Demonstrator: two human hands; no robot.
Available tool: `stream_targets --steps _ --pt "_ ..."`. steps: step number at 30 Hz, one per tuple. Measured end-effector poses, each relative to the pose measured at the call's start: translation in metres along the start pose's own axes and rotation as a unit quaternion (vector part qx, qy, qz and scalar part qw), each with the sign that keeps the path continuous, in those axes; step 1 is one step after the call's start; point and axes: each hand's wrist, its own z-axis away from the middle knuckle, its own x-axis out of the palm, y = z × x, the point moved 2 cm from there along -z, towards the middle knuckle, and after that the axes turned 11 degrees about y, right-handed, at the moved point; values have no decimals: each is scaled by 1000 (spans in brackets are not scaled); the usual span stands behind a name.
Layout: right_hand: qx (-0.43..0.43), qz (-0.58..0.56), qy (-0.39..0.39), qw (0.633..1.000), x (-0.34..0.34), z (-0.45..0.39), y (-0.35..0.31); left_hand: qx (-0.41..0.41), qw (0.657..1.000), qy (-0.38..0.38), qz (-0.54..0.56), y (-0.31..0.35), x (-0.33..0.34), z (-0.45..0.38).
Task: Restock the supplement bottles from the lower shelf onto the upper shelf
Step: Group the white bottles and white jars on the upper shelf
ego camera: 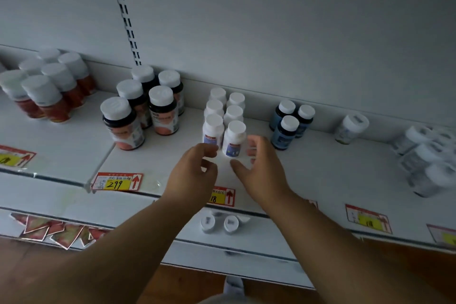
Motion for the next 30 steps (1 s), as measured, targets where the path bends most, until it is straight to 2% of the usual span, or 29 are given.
stream_targets --steps 5,8,11,15,18,24,30 --pt "-19 -7 65 998 4 63 -44 110 993 -37 11 -29 -38 22" --pt "-23 -9 56 998 21 105 -65 160 986 -51 15 -54 -63 40" --pt "-33 -6 29 999 41 136 -78 177 983 -48 13 -78 -82 55" --pt "-18 -18 -3 1000 66 163 -76 150 988 -46 4 -117 -89 73" --pt "18 -20 -31 999 95 177 -47 114 992 -43 -16 -158 -76 83" --pt "117 15 -76 990 164 191 78 16 997 -68 -27 -249 8 96" --pt "130 89 -100 982 223 172 190 -45 993 -103 -20 -307 112 83"
